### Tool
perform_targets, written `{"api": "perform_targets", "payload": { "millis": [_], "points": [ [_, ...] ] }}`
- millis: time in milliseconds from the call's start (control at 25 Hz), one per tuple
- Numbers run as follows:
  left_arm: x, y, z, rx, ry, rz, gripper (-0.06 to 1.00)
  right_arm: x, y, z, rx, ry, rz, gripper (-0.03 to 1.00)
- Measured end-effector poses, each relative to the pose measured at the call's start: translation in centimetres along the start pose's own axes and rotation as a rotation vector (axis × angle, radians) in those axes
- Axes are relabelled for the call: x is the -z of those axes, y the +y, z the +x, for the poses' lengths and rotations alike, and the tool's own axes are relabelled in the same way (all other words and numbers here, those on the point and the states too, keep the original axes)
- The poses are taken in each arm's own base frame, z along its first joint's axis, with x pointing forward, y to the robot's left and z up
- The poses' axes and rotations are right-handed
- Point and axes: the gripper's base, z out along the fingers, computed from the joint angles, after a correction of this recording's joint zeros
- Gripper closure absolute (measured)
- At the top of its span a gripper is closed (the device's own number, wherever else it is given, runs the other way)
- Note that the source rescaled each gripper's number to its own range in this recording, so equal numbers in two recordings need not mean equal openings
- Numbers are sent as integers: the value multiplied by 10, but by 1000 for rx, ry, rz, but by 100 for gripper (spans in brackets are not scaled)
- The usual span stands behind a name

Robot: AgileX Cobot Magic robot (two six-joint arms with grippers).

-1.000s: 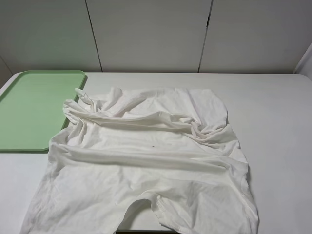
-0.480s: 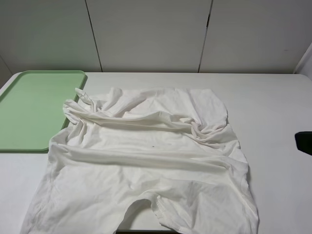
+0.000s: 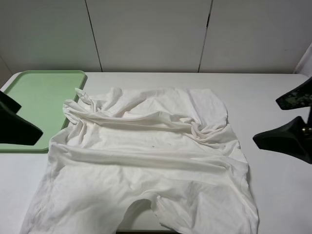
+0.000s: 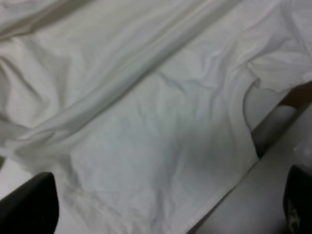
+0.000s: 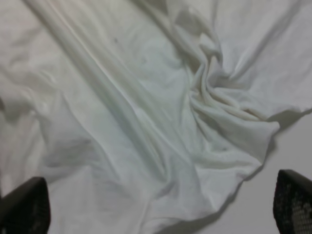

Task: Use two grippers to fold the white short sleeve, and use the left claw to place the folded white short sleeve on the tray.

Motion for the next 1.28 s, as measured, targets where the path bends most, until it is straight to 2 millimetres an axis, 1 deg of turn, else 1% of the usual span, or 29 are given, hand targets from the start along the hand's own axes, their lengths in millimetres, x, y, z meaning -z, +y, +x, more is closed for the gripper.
{"api": "perform_targets", "payload": {
  "millis": [40, 80, 120, 160, 200, 240, 360, 400, 560, 600, 720, 880, 1160, 1280],
  "points": [
    [-5, 2, -2, -5, 14, 17, 3, -6, -3, -1, 12, 17, -4, -3],
    [-24, 9, -11, -10, 67, 85, 3, -14, -6, -2, 25, 41, -10, -3],
    [-24, 9, -11, -10, 67, 85, 3, -24, -10, -3, 37, 69, -15, -3],
    [-29, 11, -13, -7, 82, 95, 3, -34, -13, -4, 49, 100, -26, -3],
    [-34, 14, -14, -1, 96, 104, 3, -41, -14, -4, 55, 121, -34, -3],
    [-34, 14, -14, -1, 96, 104, 3, -47, -16, -3, 61, 143, -43, -3],
    [-42, 18, -17, 8, 116, 111, 3, -65, -20, -2, 72, 196, -65, -3],
    [-49, 21, -18, 13, 132, 115, 3, -74, -22, -1, 72, 221, -75, -3],
    [-54, 24, -20, 18, 139, 116, 4, -98, -28, 5, 44, 293, -114, -3],
    [-54, 24, -20, 18, 139, 117, 4, -108, -30, 9, 30, 330, -139, -3],
    [-54, 24, -19, 15, 146, 123, 4, -117, -31, 13, 15, 365, -163, -3],
    [-54, 24, -19, 0, 146, 125, 4, -123, -33, 15, 8, 374, -163, -3],
    [-56, 27, -25, -64, 87, 93, 5, -133, -36, 17, -7, 383, -159, -3],
    [-60, 28, -28, -80, 72, 116, 5, -139, -36, 20, -16, 405, -174, -3]
  ]
}}
